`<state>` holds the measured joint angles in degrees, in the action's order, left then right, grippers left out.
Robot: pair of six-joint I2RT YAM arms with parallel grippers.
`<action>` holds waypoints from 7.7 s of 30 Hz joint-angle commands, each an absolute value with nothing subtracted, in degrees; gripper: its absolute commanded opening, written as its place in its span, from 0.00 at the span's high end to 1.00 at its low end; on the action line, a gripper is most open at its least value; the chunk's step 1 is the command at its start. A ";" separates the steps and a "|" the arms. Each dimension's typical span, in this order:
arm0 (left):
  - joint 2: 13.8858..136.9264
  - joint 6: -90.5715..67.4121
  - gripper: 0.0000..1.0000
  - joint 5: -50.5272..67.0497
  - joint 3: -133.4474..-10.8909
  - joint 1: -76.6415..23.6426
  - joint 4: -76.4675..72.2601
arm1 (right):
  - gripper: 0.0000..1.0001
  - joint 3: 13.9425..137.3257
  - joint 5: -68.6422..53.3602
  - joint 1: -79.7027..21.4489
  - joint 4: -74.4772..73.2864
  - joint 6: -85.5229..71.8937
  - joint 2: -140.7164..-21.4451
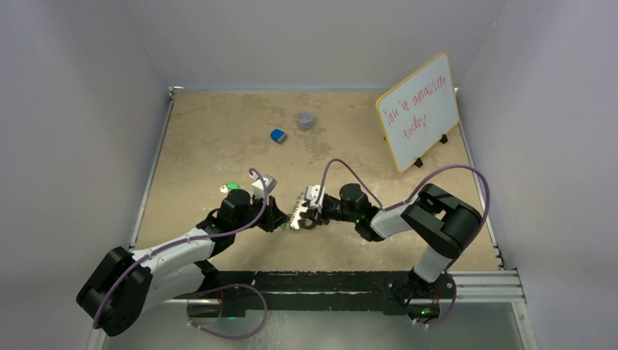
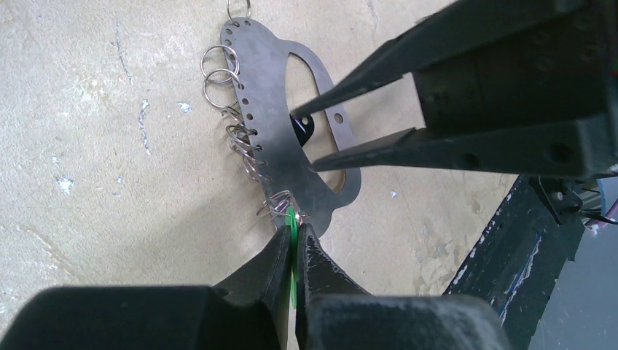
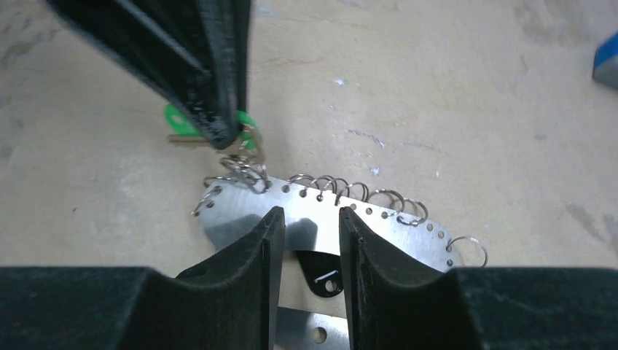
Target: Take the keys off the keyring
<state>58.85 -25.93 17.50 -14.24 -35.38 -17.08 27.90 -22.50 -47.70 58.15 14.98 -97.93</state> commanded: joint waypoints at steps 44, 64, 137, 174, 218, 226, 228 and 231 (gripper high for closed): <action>57.39 -26.28 1.00 19.58 -14.24 -35.38 -21.07 | 0.63 31.55 -42.51 -47.88 68.65 28.57 -105.79; 55.23 -26.63 1.00 16.95 -14.28 -35.39 -19.01 | 0.88 32.29 -47.40 -47.88 66.51 30.60 -107.76; 67.47 -46.62 1.00 1.08 -8.17 -42.70 -33.29 | 1.00 28.79 -20.04 -49.99 107.98 -7.90 -108.81; 52.35 -29.08 0.69 -0.56 -7.99 -44.34 -26.34 | 1.00 25.39 -25.96 -46.76 102.88 -3.93 -107.82; 62.27 -17.79 1.00 11.38 -10.54 -44.28 -39.31 | 1.00 26.12 -34.19 -46.67 99.95 -1.77 -106.56; 61.09 -19.50 1.00 9.24 -12.23 -44.29 -35.45 | 1.00 25.14 -31.85 -46.61 100.22 -0.82 -105.86; 61.00 -20.48 1.00 7.88 -13.14 -44.22 -33.45 | 0.99 24.53 -30.32 -46.64 100.07 -0.22 -104.96; 61.40 -21.78 1.00 5.29 -14.35 -44.29 -30.82 | 1.00 24.37 -28.08 -46.39 97.72 1.69 -104.05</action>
<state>61.95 -19.29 6.96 -10.79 -44.01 -32.67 24.36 -31.16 -46.48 86.15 -1.48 -107.15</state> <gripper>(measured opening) 0.007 0.008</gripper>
